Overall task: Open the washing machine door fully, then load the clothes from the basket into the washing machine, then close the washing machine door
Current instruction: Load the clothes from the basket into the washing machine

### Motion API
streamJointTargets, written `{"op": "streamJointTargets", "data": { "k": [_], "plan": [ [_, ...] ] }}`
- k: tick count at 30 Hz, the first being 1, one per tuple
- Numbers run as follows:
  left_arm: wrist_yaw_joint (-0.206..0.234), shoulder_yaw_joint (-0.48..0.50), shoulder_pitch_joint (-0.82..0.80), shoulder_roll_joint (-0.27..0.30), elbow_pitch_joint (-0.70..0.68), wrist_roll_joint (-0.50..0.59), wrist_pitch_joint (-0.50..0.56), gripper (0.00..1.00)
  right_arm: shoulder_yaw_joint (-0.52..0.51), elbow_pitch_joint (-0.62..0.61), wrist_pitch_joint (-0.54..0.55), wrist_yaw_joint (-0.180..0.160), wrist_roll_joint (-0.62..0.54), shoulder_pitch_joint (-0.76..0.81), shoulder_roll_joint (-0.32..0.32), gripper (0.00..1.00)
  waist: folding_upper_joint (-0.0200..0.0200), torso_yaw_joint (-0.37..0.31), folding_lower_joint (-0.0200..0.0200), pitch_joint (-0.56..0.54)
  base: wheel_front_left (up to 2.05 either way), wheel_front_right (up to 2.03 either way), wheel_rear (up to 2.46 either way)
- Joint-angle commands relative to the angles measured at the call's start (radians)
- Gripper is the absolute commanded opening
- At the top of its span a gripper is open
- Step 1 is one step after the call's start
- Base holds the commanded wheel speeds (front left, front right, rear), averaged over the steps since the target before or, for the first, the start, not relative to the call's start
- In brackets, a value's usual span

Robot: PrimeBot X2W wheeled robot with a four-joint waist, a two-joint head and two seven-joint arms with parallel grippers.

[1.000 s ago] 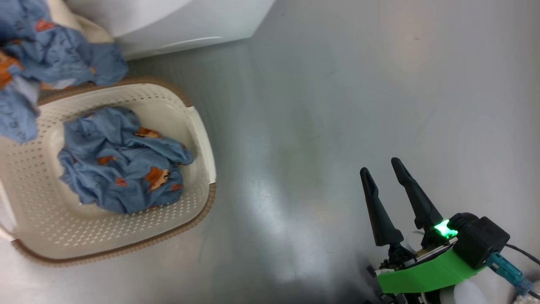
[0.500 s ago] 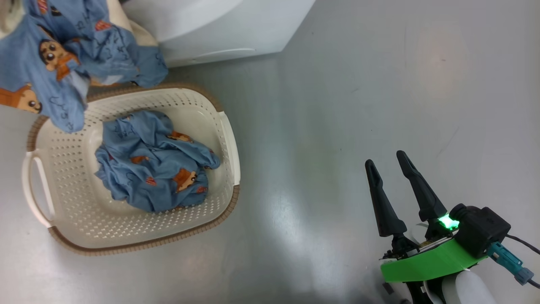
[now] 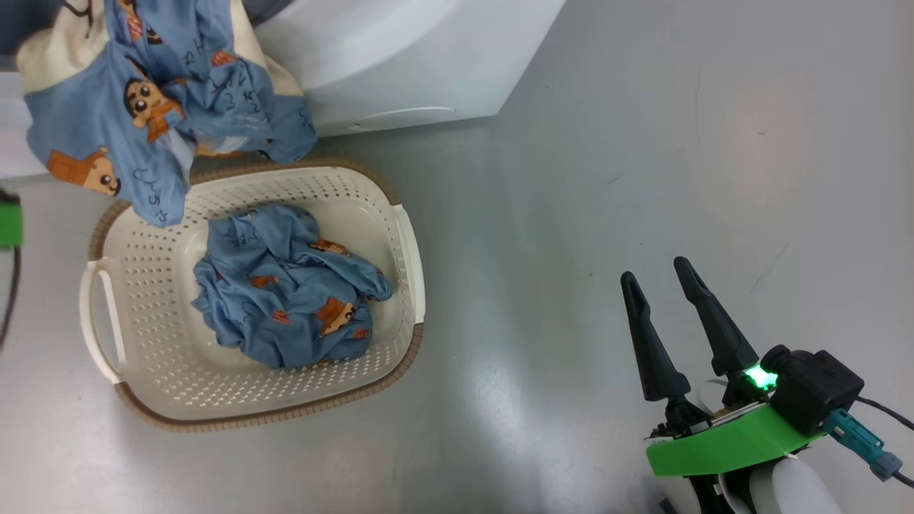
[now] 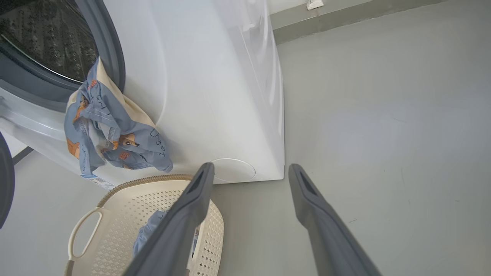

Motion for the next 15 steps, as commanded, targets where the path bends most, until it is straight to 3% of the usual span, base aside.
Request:
{"op": "streamJointTargets", "data": {
  "k": [1, 15],
  "plan": [
    [0.002, 0.054, 0.043, 0.041, -0.034, 0.012, -0.005, 1.0, 0.021, -0.016, -0.005, 0.002, -0.009, 0.011, -0.001, 1.0, 0.0, 0.005, 0.0, -0.005, 0.0, 0.0, 0.0],
    [0.002, 0.134, 0.289, -0.05, -0.102, 0.033, -0.005, 1.0, 0.036, -0.004, -0.005, 0.002, -0.022, -0.004, -0.001, 1.0, 0.0, 0.02, 0.0, -0.015, 0.0, 0.0, 0.0]
  ]
}}
